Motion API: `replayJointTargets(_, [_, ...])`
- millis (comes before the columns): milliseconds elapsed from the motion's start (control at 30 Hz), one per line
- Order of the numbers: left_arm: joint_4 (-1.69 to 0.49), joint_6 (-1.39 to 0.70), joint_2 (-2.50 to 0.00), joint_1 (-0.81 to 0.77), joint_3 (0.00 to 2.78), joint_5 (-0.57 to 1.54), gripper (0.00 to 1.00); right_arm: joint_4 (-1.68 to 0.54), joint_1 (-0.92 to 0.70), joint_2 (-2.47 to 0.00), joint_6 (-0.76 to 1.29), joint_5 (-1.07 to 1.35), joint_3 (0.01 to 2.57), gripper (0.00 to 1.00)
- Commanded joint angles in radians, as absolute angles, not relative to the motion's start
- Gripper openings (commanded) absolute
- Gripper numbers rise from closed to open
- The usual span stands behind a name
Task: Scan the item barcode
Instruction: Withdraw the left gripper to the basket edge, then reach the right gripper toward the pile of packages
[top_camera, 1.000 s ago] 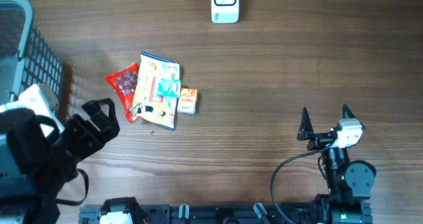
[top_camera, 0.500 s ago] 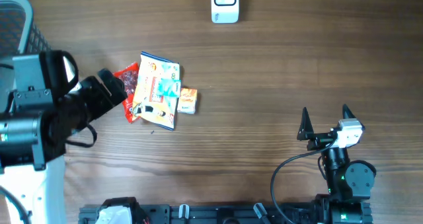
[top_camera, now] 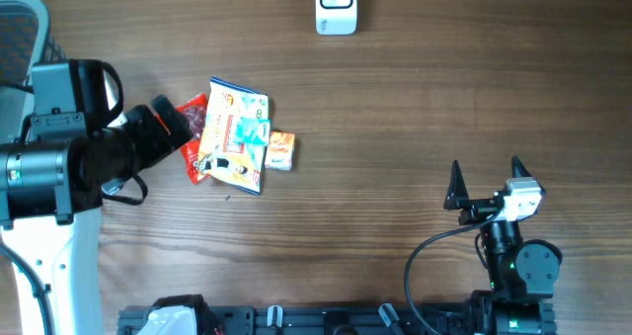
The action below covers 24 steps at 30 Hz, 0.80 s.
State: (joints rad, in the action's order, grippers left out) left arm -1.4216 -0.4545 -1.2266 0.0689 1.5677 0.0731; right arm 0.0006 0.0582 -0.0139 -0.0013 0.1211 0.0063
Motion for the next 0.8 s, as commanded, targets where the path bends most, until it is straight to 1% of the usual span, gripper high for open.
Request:
replayJointTargets(0, [-1.422, -0.450, -1.229, 0.077, 1.563, 0.062, 1.00, 0.005, 0.065, -0.010, 0.007, 0.105, 0.006, 1.00])
replayJointTargets(267, [-1.357, -0.457, -1.258, 0.077, 1.563, 0.055, 1.00, 0.005, 0.065, -0.010, 0.007, 0.105, 0.006, 1.00])
replayJointTargets(367, [-1.311, -0.457, -1.298, 0.077, 1.563, -0.035, 1.00, 0.055, 0.065, -0.010, 0.021, 0.114, 0.006, 1.00])
replayJointTargets(400, [-1.296, -0.458, -1.318, 0.077, 1.563, -0.056, 1.00, 0.086, 0.065, -0.010, 0.097, 0.157, 0.006, 1.00])
replayJointTargets(467, [-1.274, -0.458, -1.358, 0.080, 1.563, -0.061, 1.00, 0.089, 0.065, -0.010, 0.376, 0.354, 0.006, 1.00])
replayJointTargets(500, [-1.268, -0.466, -1.382, 0.090, 1.563, -0.062, 1.00, 0.084, 0.065, -0.010, 0.548, 0.447, 0.006, 1.00])
replayJointTargets(533, [-1.266, -0.466, -1.404, 0.101, 1.563, -0.062, 1.00, 0.091, 0.065, -0.010, 0.704, 0.482, 0.006, 1.00])
replayJointTargets(567, [-1.263, -0.465, -1.436, 0.124, 1.563, -0.062, 1.00, 0.082, 0.065, -0.010, 0.933, 0.494, 0.006, 1.00])
replayJointTargets(633, [-1.264, -0.466, -1.480, 0.169, 1.563, -0.062, 1.00, 0.040, 0.065, -0.010, 1.193, 0.496, 0.006, 1.00])
replayJointTargets(667, [-1.264, -0.471, -1.496, 0.189, 1.563, -0.061, 1.00, 0.044, 0.065, -0.010, 1.252, 0.507, 0.006, 1.00])
replayJointTargets(700, [-1.266, -0.484, -1.510, 0.208, 1.563, -0.060, 1.00, 0.072, 0.065, -0.010, 1.253, 0.529, 0.006, 1.00])
replayJointTargets(767, [-1.269, -0.484, -1.537, 0.244, 1.563, -0.022, 1.00, 0.168, 0.065, -0.010, 1.187, 0.596, 0.006, 1.00])
